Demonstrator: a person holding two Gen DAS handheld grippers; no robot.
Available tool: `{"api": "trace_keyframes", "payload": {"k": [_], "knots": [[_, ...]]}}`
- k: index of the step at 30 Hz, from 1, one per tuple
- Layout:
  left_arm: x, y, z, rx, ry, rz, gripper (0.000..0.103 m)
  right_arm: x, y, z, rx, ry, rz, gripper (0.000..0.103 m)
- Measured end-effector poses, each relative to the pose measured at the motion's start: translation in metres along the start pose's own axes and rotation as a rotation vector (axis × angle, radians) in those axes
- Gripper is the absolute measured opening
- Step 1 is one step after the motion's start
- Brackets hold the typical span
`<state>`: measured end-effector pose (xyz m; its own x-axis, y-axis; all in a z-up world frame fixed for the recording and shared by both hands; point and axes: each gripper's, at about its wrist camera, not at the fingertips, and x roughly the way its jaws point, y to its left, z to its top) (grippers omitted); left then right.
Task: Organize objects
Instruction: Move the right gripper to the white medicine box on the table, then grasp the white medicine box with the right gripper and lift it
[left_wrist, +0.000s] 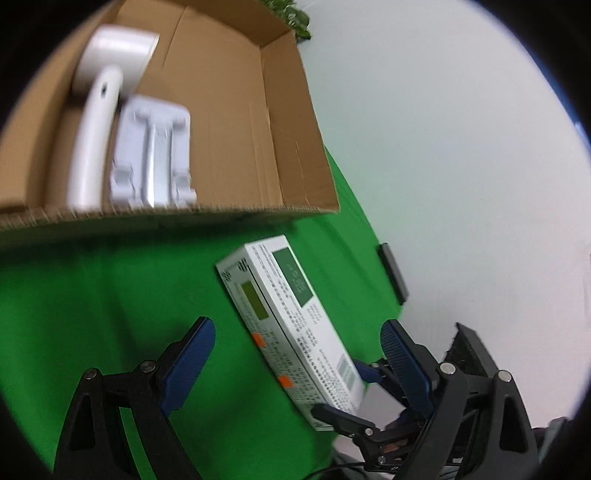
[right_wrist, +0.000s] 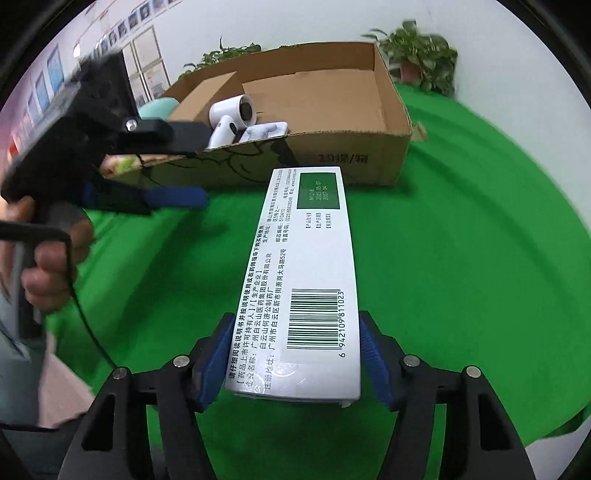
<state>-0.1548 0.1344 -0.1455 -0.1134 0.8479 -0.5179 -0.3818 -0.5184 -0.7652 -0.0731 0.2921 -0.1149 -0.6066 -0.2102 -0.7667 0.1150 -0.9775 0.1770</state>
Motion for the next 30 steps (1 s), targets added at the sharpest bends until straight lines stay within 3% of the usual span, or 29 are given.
{"api": "trace_keyframes", "payload": {"k": [5, 7, 10, 14, 21, 30], "knots": [[0.019, 0.002, -0.014, -0.049, 0.059, -0.039, 0.088, -0.006, -0.007, -0.007, 0.128, 0.011, 0.131, 0.062], [0.025, 0.0, -0.02, -0.053, 0.065, -0.021, 0.088, -0.004, -0.002, -0.009, 0.143, 0.015, 0.183, 0.062], [0.027, 0.004, -0.026, -0.067, 0.068, 0.0, 0.07, -0.004, 0.004, -0.01, 0.13, 0.008, 0.199, 0.061], [0.026, 0.005, -0.033, -0.049, 0.06, 0.067, 0.049, -0.002, 0.015, -0.008, 0.087, 0.003, 0.181, 0.061], [0.005, 0.004, -0.034, -0.057, -0.013, 0.083, 0.046, -0.005, 0.041, -0.008, -0.03, -0.019, 0.113, 0.061], [-0.02, -0.008, -0.029, 0.004, -0.094, 0.109, 0.041, 0.001, 0.061, 0.008, -0.11, -0.036, 0.072, 0.058]]}}
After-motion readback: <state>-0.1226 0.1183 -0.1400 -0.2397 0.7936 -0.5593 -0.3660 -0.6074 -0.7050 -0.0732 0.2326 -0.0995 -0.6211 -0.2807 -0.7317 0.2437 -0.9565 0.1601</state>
